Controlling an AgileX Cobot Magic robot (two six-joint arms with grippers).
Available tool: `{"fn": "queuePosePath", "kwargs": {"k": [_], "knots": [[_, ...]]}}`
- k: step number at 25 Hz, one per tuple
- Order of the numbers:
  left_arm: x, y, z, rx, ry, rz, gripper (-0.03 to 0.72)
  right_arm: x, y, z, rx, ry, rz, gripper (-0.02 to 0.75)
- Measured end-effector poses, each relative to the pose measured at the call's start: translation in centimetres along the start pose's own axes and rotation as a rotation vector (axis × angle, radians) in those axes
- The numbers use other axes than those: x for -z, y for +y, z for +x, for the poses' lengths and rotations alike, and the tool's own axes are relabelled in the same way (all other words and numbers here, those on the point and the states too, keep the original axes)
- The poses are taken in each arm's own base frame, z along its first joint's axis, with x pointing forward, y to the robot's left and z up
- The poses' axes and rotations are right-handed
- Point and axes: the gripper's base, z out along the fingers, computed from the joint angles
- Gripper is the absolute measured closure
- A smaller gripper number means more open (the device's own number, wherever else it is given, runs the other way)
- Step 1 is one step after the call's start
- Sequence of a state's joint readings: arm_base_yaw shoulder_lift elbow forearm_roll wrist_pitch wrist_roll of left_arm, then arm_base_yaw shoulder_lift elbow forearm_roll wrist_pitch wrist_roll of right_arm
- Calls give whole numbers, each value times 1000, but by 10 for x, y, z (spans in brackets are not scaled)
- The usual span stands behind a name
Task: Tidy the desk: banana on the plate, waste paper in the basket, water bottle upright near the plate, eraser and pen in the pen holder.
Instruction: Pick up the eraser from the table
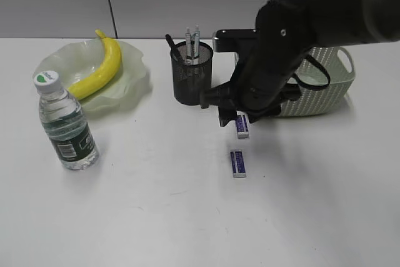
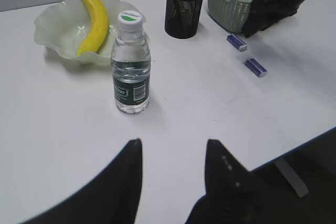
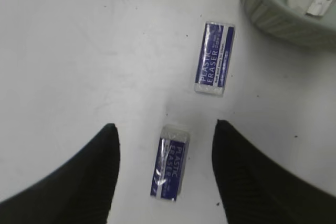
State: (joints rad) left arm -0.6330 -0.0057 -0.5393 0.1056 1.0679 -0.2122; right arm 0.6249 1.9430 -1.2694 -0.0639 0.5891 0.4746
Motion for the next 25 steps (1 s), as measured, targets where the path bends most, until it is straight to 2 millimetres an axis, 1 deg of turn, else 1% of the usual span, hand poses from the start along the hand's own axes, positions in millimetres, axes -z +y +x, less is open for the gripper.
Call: {"fn": "queuePosePath", "kwargs": {"k": [2, 4, 8, 21, 25], "knots": [[0, 0, 0, 0, 0, 1, 388, -12, 0, 0, -24, -16, 16, 288], [0, 0, 0, 0, 0, 2, 388, -19, -1, -2, -49, -49, 27, 288], [0, 0, 0, -1, 1, 2, 388, -26, -5, -6, -63, -103, 62, 286], [0, 0, 0, -1, 1, 2, 388, -74, -11, 8, -89, -37, 110, 284], [0, 0, 0, -1, 1, 2, 388, -78, -10, 7, -67, -58, 106, 284]]}}
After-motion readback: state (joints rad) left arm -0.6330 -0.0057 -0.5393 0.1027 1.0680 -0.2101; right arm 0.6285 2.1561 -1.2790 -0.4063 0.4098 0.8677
